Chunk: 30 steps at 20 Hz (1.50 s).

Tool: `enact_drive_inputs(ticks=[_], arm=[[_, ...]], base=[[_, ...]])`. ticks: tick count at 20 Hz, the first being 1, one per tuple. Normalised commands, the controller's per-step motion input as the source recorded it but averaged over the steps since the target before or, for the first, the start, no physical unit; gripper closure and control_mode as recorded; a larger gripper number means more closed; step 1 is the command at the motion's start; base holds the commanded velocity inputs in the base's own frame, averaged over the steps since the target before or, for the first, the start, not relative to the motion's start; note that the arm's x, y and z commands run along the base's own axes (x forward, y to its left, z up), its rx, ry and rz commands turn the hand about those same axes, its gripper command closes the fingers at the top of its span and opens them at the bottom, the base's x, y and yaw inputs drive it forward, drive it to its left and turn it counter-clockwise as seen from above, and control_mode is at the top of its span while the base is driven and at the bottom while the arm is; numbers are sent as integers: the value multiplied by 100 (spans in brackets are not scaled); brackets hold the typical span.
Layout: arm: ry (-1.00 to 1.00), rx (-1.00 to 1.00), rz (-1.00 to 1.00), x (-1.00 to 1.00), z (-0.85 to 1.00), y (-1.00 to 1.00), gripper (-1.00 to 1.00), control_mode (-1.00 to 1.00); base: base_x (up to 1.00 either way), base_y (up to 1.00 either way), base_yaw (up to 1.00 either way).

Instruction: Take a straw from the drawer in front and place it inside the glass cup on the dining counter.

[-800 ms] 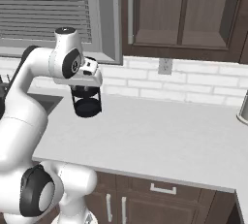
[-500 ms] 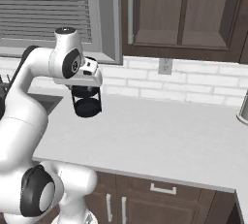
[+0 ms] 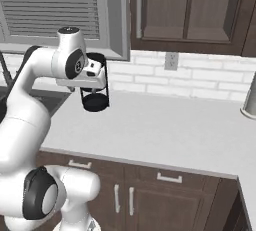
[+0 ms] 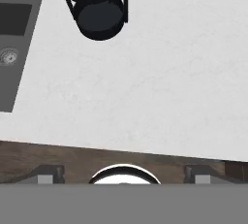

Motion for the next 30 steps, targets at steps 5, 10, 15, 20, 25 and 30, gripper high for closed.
enact_drive_inputs(ticks=[5, 10, 15, 20, 25, 30], arm=[[0, 0, 0, 0, 0, 0, -100, 100], [0, 0, 0, 0, 0, 0, -100, 100], [0, 0, 0, 0, 0, 0, -100, 100], [0, 0, 0, 0, 0, 0, -100, 100], [0, 0, 0, 0, 0, 0, -100, 100], [0, 0, 0, 0, 0, 0, -100, 100]], base=[[-93, 0, 0], [-1, 0, 0], [0, 52, -9], [0, 100, -39], [0, 90, -47], [0, 73, -61]])
